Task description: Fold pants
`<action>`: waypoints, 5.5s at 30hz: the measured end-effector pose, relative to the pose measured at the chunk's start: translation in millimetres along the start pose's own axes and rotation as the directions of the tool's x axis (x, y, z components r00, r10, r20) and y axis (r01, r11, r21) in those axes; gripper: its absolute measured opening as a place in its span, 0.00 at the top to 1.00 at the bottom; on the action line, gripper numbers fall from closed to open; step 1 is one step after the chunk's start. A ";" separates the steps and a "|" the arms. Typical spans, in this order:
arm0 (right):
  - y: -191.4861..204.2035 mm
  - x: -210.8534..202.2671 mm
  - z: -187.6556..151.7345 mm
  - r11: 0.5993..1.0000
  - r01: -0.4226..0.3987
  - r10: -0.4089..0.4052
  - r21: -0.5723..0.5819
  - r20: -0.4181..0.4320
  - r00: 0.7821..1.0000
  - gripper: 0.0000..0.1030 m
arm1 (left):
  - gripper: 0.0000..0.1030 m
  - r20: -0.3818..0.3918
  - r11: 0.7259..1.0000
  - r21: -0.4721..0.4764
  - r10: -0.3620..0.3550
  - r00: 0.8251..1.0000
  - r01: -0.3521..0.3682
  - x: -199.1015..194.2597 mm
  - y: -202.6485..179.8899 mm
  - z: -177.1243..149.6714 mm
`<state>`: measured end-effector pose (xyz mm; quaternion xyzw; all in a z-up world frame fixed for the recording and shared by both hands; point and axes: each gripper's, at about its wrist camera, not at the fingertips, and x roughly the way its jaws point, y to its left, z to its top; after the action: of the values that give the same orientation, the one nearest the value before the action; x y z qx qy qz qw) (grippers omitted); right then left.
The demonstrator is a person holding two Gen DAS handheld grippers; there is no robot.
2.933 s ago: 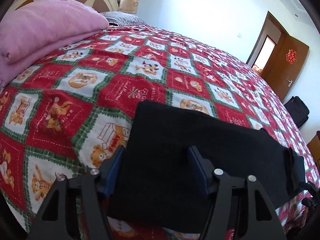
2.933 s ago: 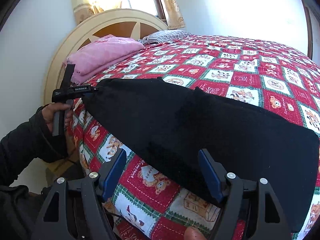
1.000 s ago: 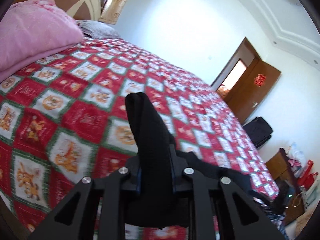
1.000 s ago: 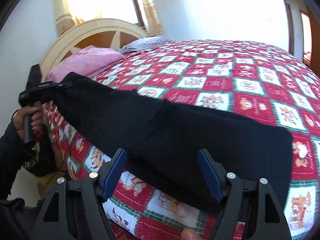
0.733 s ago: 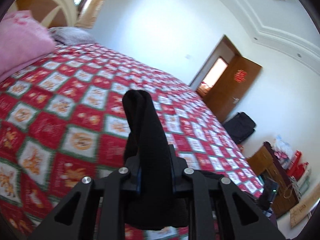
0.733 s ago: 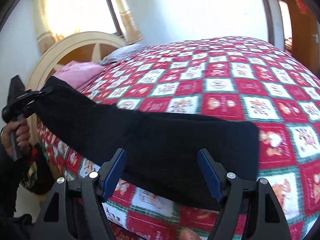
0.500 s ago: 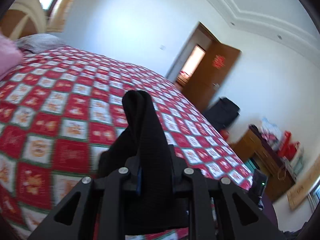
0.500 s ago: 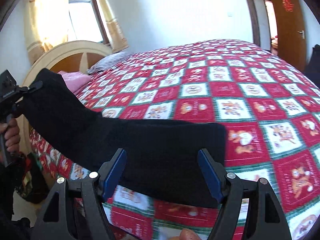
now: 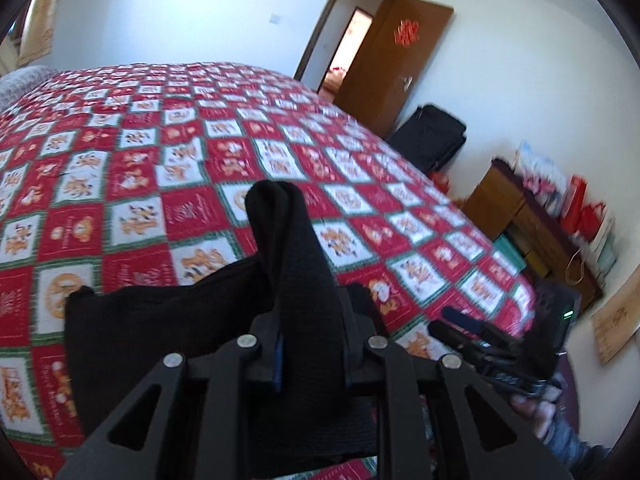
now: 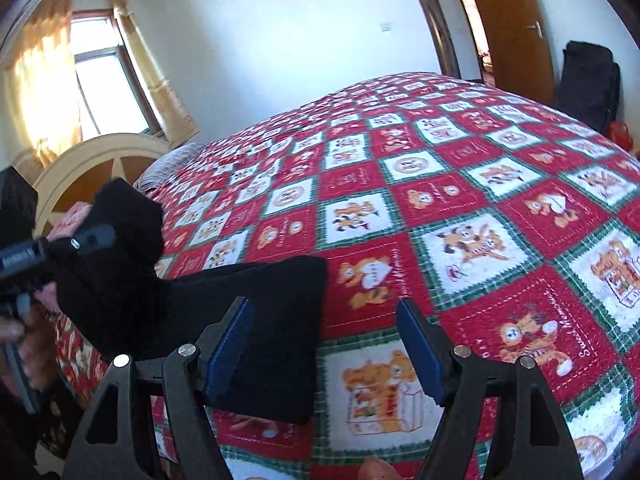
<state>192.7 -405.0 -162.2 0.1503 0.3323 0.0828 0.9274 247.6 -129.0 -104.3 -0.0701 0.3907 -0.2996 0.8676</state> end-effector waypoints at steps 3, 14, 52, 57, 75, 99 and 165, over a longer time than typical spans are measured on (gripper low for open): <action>-4.4 5.1 -1.3 1.000 0.001 -0.001 0.011 -0.007 1.000 0.27 | 0.79 -0.030 0.998 0.041 0.039 0.999 -0.038 24.1 -11.8 -8.5; -8.1 11.4 -8.8 1.000 0.003 -0.003 0.016 -0.012 1.000 0.27 | 0.66 -0.052 0.992 0.125 -0.017 0.999 0.024 23.6 -41.0 -29.0; 34.2 22.1 -23.3 0.999 -0.035 0.035 0.002 -0.149 0.988 0.74 | 0.10 0.046 0.960 -0.009 0.280 0.959 -0.280 5.4 85.4 -61.3; 69.0 10.2 7.6 0.993 -0.047 0.044 -0.105 -0.031 0.999 0.61 | 0.10 0.045 0.959 -0.008 0.283 0.958 -0.283 6.5 84.3 -62.2; 61.8 70.2 16.6 0.990 -0.129 0.119 -0.049 -0.176 0.977 0.45 | 0.08 0.037 0.962 -0.011 0.274 0.961 -0.273 -1.4 78.4 -57.2; -2.3 -5.2 -25.0 0.993 -0.103 0.110 0.061 -0.133 0.985 0.66 | 0.08 -0.023 0.971 0.147 0.193 0.981 -0.187 52.5 8.7 -32.4; 48.7 30.0 -3.9 0.997 -0.043 0.037 -0.066 -0.089 0.995 0.21 | 0.00 0.067 0.941 -0.087 0.333 0.941 -0.327 -5.6 101.0 -82.1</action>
<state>210.5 -350.7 -166.6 0.1218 0.3665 0.1192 0.9147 232.5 -34.7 -192.9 -0.0477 0.3726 -0.1321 0.9173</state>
